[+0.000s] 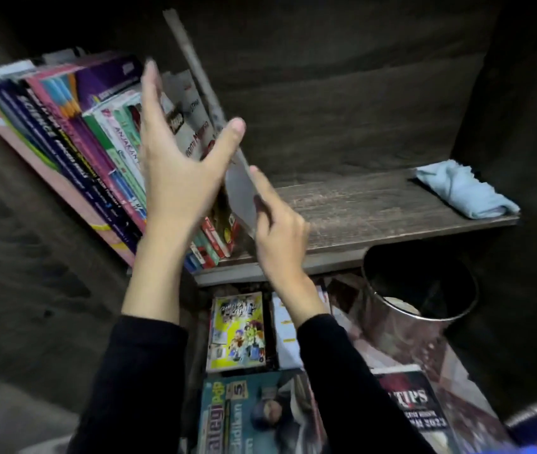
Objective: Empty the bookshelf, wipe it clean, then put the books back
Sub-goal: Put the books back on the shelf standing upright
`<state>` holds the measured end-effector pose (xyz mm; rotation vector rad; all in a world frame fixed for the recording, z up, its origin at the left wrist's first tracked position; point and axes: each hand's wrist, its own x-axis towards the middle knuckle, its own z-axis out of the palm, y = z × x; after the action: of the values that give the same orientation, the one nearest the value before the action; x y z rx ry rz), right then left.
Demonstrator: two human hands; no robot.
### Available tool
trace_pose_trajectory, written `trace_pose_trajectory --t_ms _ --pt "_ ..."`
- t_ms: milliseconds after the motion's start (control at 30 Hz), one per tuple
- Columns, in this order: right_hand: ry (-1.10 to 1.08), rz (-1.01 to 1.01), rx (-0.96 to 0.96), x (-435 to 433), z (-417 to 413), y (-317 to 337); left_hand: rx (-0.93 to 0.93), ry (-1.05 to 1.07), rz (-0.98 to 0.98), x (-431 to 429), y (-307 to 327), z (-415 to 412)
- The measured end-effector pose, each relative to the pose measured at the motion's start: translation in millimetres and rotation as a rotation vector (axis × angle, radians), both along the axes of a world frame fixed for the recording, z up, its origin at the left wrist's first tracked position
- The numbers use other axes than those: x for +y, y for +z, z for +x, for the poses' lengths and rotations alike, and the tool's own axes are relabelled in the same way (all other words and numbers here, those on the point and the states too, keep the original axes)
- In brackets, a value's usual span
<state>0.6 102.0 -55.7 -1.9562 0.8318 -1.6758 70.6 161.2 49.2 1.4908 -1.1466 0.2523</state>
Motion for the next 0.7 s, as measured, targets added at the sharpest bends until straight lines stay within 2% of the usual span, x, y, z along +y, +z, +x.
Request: trace_pose_trajectory --t_ms 100,233,367,500,600,700 --pt "-0.064 -0.126 0.117 15 23 -7 -0.141 0.097 0.026 0 18 16" --pt "-0.029 -0.126 0.178 22 43 -16 -0.245 0.130 0.044 5 22 44" --pt "0.049 -0.050 0.258 20 51 -24 -0.384 0.244 0.163 14 17 52" --pt "0.153 0.068 0.455 18 51 -25 -0.519 0.396 0.320 16 14 62" --pt "0.220 0.129 0.529 12 49 -25 -0.505 0.410 0.376 14 11 68" --pt "0.378 0.252 0.574 3 45 -26 -0.519 0.423 0.385 12 8 69"
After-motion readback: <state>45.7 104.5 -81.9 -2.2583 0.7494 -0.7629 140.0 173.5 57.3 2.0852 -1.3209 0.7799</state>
